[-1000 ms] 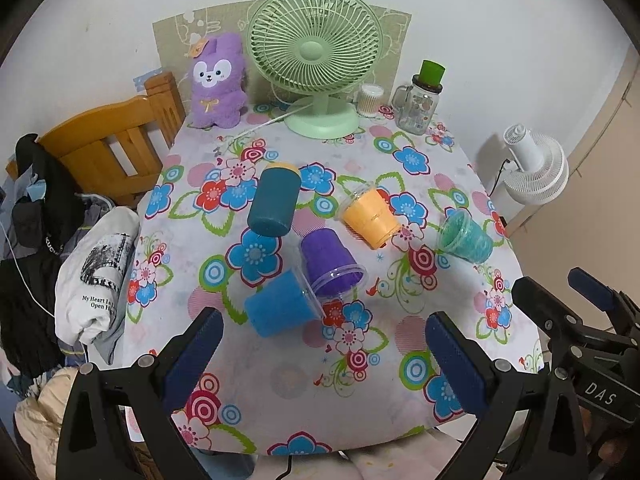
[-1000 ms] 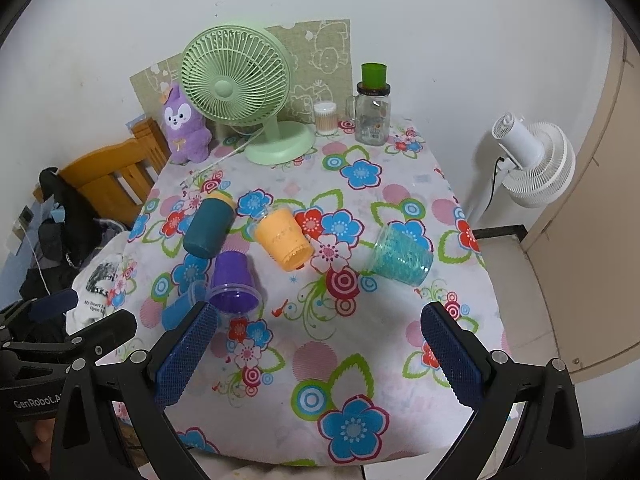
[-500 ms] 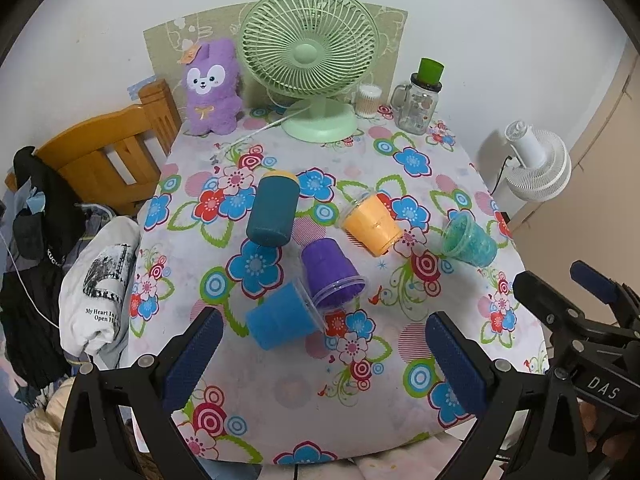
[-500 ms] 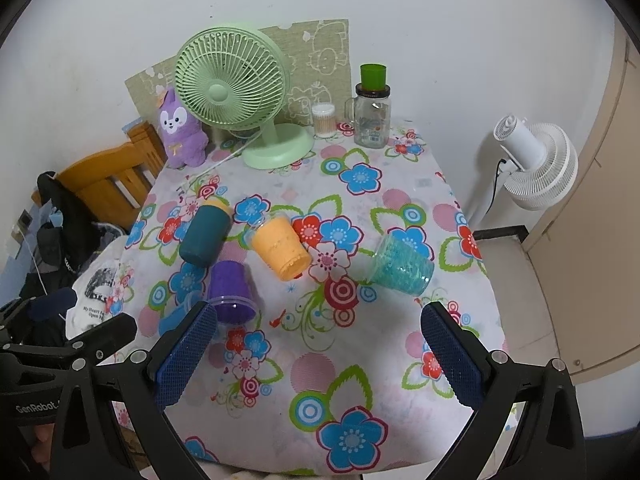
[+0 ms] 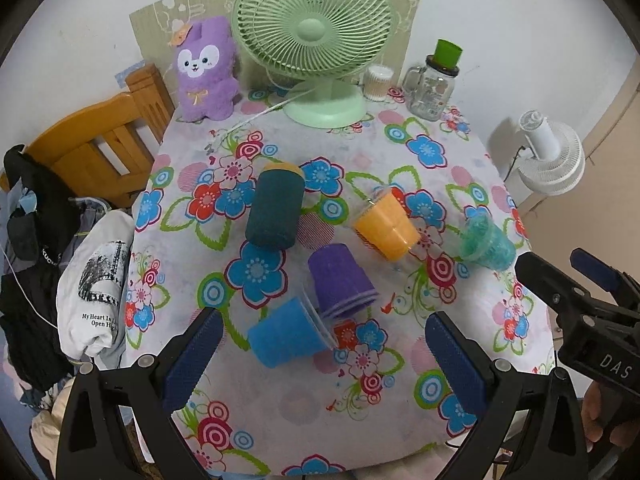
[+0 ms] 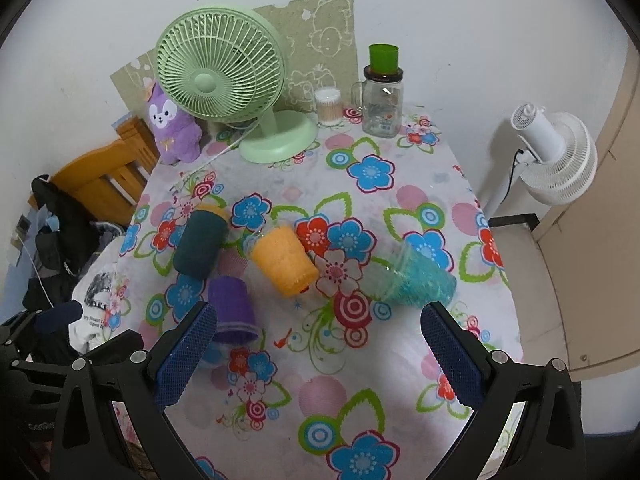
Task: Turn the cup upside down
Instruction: 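Move the left tool to the dark teal cup and close on it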
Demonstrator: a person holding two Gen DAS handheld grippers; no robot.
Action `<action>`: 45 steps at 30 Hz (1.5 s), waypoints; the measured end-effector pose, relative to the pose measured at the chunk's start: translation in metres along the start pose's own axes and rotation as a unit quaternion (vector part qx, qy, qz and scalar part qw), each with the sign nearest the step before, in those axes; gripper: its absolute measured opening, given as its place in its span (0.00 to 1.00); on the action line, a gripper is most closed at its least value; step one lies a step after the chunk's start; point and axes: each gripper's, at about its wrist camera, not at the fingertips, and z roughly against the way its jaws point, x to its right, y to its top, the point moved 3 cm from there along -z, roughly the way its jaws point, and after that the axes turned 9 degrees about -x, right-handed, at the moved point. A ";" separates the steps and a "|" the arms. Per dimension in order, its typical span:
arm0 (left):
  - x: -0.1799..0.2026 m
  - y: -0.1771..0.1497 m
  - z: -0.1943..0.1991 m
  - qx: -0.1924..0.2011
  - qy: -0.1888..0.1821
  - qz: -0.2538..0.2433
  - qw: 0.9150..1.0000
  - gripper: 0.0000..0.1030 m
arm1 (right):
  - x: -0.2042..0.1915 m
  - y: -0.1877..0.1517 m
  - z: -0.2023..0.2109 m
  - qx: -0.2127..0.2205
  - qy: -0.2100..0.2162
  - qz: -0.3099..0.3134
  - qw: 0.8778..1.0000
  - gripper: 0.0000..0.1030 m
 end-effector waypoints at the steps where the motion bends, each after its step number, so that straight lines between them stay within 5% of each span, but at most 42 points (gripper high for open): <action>1: -0.002 0.003 -0.002 -0.002 0.000 0.001 1.000 0.99 | -0.001 0.004 -0.004 -0.003 0.000 0.000 1.000 1.00; 17: -0.041 0.077 -0.081 -0.038 0.013 0.009 0.999 0.99 | -0.019 0.064 -0.084 -0.033 0.007 -0.001 0.999 1.00; 23: -0.046 0.102 -0.110 -0.028 0.044 -0.022 0.998 0.99 | -0.025 0.080 -0.120 -0.051 0.013 -0.009 0.999 1.00; 35: -0.058 0.123 -0.174 -0.077 0.019 -0.019 0.997 0.99 | -0.029 0.087 -0.172 -0.085 0.013 -0.026 0.996 1.00; 45: -0.060 0.121 -0.212 -0.114 0.011 -0.013 0.993 0.77 | -0.032 0.082 -0.192 -0.105 0.011 -0.021 0.994 1.00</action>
